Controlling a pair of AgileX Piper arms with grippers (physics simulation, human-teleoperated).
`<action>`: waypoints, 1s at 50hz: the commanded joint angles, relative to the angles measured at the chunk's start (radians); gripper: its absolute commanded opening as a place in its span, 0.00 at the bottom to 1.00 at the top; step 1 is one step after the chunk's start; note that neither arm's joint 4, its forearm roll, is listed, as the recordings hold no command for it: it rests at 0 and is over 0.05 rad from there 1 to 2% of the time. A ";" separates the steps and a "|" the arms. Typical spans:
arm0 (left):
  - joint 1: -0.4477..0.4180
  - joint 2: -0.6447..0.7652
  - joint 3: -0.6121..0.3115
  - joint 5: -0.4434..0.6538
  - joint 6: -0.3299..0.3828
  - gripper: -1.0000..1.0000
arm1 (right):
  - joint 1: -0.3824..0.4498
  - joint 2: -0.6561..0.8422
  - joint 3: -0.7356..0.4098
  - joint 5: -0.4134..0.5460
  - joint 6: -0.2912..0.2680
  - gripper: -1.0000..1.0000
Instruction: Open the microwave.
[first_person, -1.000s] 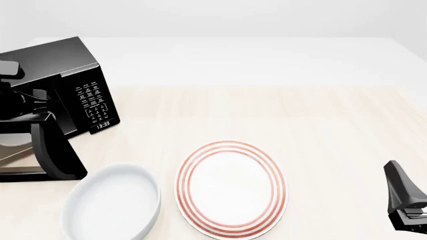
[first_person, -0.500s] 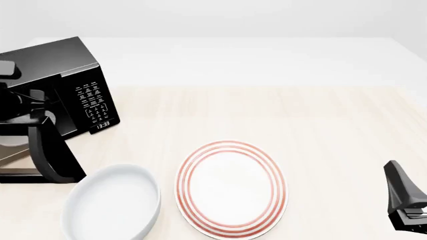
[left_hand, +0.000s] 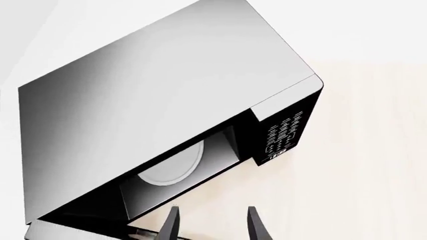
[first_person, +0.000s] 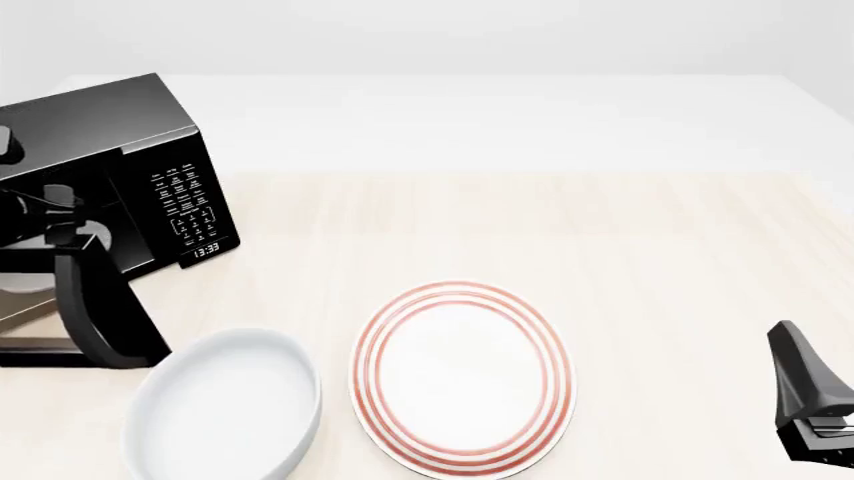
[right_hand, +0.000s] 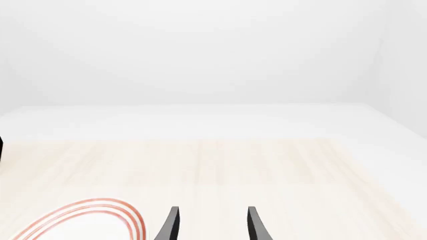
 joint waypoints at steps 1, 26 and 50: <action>0.014 -0.026 0.029 0.005 0.001 1.00 | 0.000 0.000 0.000 0.000 0.000 1.00; 0.031 -0.060 0.073 0.010 -0.001 1.00 | 0.000 0.000 0.000 0.000 0.000 1.00; 0.056 -0.121 0.115 0.037 0.009 1.00 | 0.000 0.000 0.000 0.000 0.000 1.00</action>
